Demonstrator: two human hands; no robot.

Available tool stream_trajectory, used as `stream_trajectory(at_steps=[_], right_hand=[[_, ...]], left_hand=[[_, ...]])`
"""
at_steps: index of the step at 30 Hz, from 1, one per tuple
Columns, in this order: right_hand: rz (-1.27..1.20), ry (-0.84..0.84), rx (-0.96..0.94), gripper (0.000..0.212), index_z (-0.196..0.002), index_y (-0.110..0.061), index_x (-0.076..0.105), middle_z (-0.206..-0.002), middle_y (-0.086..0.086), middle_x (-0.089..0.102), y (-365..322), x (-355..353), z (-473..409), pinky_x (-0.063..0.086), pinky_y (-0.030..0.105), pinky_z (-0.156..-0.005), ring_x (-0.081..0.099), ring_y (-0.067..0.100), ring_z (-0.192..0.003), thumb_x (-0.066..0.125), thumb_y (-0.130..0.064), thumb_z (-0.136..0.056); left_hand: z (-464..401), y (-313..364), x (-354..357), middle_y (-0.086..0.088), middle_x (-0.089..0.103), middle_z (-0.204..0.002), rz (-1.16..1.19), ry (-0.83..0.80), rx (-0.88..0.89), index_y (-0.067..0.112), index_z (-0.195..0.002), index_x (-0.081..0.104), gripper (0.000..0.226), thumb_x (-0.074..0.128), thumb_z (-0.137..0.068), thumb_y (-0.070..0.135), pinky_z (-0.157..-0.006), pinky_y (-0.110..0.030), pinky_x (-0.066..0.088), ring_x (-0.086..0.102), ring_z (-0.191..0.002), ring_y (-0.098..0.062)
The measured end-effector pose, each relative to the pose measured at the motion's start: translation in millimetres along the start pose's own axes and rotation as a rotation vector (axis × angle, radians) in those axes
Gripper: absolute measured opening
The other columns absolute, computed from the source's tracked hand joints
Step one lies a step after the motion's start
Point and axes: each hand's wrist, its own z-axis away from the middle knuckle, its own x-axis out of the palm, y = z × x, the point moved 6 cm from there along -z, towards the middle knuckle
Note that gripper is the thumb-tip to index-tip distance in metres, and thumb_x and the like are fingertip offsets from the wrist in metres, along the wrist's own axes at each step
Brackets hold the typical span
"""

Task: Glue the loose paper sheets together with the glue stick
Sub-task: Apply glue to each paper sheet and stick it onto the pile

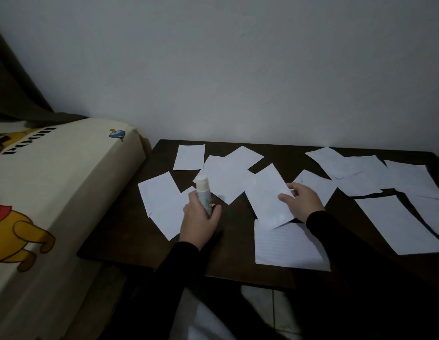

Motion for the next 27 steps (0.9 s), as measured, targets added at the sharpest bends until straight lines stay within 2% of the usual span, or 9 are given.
stream_trajectory(at_steps=[3, 7, 12, 17, 22, 27], right_hand=[[0.064, -0.042, 0.001, 0.036, -0.131, -0.011, 0.055, -0.127, 0.009, 0.059, 7, -3, -15, 0.04, 0.031, -0.095, 0.052, 0.02, -0.115, 0.056, -0.019, -0.096], [0.191, -0.139, 0.008, 0.037, -0.135, -0.014, 0.052, -0.129, 0.006, 0.059, 15, 10, -31, 0.039, 0.035, -0.101, 0.052, 0.022, -0.119, 0.052, -0.019, -0.098], [0.348, -0.193, -0.003, 0.038, -0.136, -0.022, 0.05, -0.131, 0.0, 0.059, 27, 27, -46, 0.04, 0.036, -0.105, 0.053, 0.02, -0.12, 0.05, -0.025, -0.098], [0.47, -0.121, -0.058, 0.038, -0.138, -0.023, 0.047, -0.13, 0.0, 0.059, 32, 22, -57, 0.038, 0.036, -0.104, 0.053, 0.02, -0.119, 0.046, -0.029, -0.1], [0.625, -0.034, -0.13, 0.039, -0.136, -0.026, 0.049, -0.126, 0.001, 0.059, 34, 9, -65, 0.039, 0.038, -0.101, 0.054, 0.02, -0.116, 0.051, -0.033, -0.098], [0.714, 0.065, -0.121, 0.037, -0.136, -0.026, 0.049, -0.122, -0.001, 0.06, 30, 5, -70, 0.039, 0.033, -0.096, 0.055, 0.018, -0.112, 0.049, -0.031, -0.099]], left_hand=[[-14, 17, 21, -0.005, 0.053, -0.13, -0.032, -0.038, -0.002, 0.02, -0.127, 0.032, 0.053, 0.065, -0.089, 0.035, -0.095, -0.04, 0.051, 0.053, -0.118, -0.025], [-33, 22, 44, -0.007, 0.052, -0.133, -0.059, -0.076, -0.037, 0.02, -0.131, 0.031, 0.056, 0.066, -0.089, 0.032, -0.095, -0.04, 0.051, 0.054, -0.119, -0.026], [-47, 21, 53, -0.008, 0.051, -0.132, -0.077, -0.014, -0.064, 0.017, -0.132, 0.034, 0.058, 0.069, -0.087, 0.027, -0.097, -0.041, 0.05, 0.052, -0.12, -0.025], [-46, 9, 55, -0.008, 0.052, -0.129, 0.062, 0.08, -0.085, 0.016, -0.132, 0.033, 0.062, 0.072, -0.084, 0.021, -0.097, -0.039, 0.049, 0.054, -0.118, -0.024], [-45, 8, 56, -0.007, 0.054, -0.13, 0.054, 0.111, -0.087, 0.017, -0.132, 0.034, 0.061, 0.073, -0.084, 0.022, -0.098, -0.042, 0.05, 0.055, -0.119, -0.024], [-42, 11, 54, -0.008, 0.052, -0.131, 0.041, 0.111, -0.097, 0.017, -0.131, 0.035, 0.059, 0.071, -0.086, 0.022, -0.098, -0.041, 0.048, 0.054, -0.12, -0.026]])
